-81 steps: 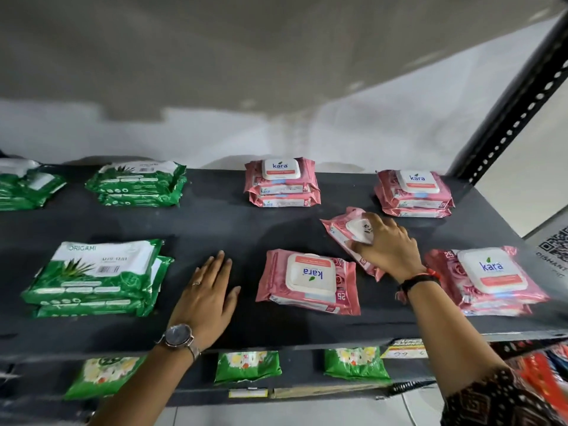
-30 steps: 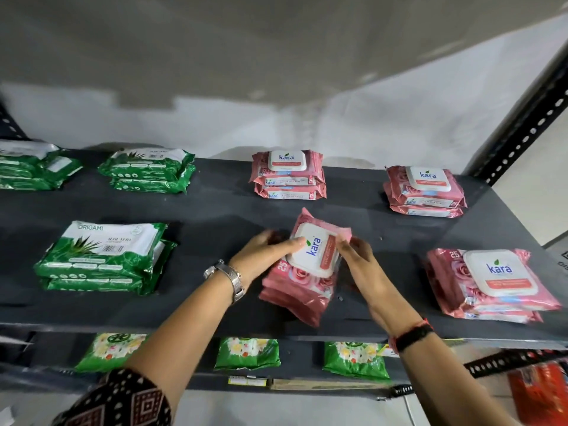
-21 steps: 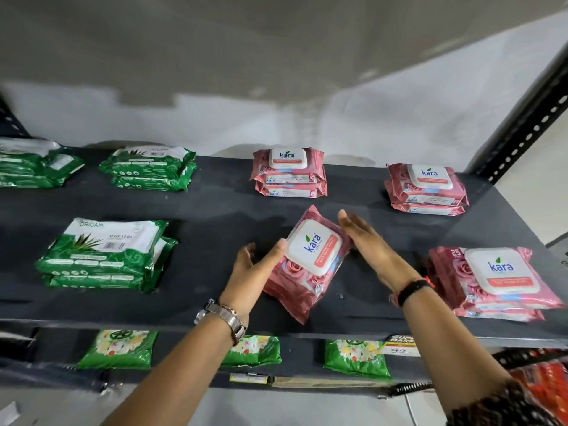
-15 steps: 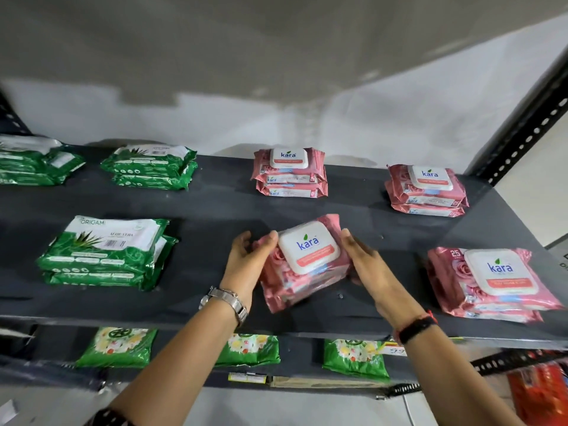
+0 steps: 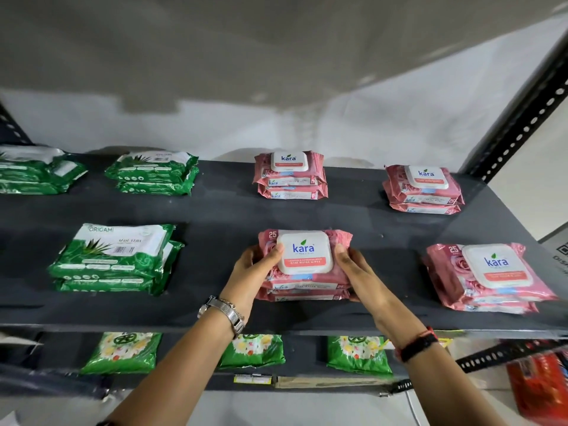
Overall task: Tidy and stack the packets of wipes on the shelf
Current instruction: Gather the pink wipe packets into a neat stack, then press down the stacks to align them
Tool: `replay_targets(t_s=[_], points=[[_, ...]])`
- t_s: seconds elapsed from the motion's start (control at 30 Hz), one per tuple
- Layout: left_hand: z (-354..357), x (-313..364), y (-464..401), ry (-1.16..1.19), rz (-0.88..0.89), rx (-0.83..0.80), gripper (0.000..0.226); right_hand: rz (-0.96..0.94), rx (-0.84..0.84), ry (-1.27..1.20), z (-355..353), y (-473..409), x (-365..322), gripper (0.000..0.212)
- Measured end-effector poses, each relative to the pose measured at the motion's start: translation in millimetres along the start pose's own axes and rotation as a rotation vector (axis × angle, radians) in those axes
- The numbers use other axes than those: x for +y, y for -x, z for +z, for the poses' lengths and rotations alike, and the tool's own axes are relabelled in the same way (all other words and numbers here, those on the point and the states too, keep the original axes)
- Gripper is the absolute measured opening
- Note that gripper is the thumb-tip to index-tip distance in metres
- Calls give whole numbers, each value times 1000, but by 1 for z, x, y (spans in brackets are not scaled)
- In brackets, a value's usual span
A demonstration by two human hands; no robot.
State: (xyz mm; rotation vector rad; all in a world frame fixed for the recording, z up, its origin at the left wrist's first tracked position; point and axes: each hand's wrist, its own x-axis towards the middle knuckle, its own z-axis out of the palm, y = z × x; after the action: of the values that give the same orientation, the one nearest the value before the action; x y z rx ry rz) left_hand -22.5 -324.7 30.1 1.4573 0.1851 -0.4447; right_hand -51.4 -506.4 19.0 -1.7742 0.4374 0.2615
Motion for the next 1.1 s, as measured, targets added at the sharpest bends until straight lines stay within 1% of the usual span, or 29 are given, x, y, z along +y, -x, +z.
replay_targets(t_s=[0.1,0.13,0.17,0.2,0.23,0.27,0.3,0.33,0.37,0.43,0.5,0.57,0.7,0.8,0.9,1.0,1.1], points=[[-1,2,3,-25,31,-11,59,27,19,26,0,2,0,99],[-2,3,3,-51,38,-18,61,35,29,32,0,4,-2,99],[-3,5,5,-92,55,-20,57,44,47,40,-1,6,-3,98],[-6,7,6,-160,78,-6,51,33,83,62,-1,9,-7,95],[-10,11,8,-257,116,18,52,8,148,110,-1,12,-11,90],[-16,15,9,-360,176,46,61,-35,239,176,0,15,-17,89],[-25,21,13,-461,257,76,69,-95,337,254,1,18,-24,92],[-33,29,17,-566,360,112,71,-168,413,343,3,24,-32,93],[-44,37,22,-684,472,149,69,-252,459,434,7,30,-41,90],[-78,52,28,-955,654,232,68,-433,478,632,23,37,-59,80],[-116,62,24,-1210,753,327,68,-548,434,838,41,36,-72,77],[-153,68,16,-1373,724,358,67,-551,358,993,55,26,-78,81],[-192,65,-4,-1476,532,258,87,-463,277,1123,68,2,-71,86],[-197,53,-13,-1538,416,170,96,-420,268,1166,69,-6,-63,75],[-200,43,-16,-1555,409,193,95,-409,254,1197,71,-8,-61,77],[-200,37,-18,-1563,456,209,91,-409,262,1220,73,-10,-61,64],[-201,35,-20,-1565,465,213,90,-414,275,1208,76,-6,-62,62]])
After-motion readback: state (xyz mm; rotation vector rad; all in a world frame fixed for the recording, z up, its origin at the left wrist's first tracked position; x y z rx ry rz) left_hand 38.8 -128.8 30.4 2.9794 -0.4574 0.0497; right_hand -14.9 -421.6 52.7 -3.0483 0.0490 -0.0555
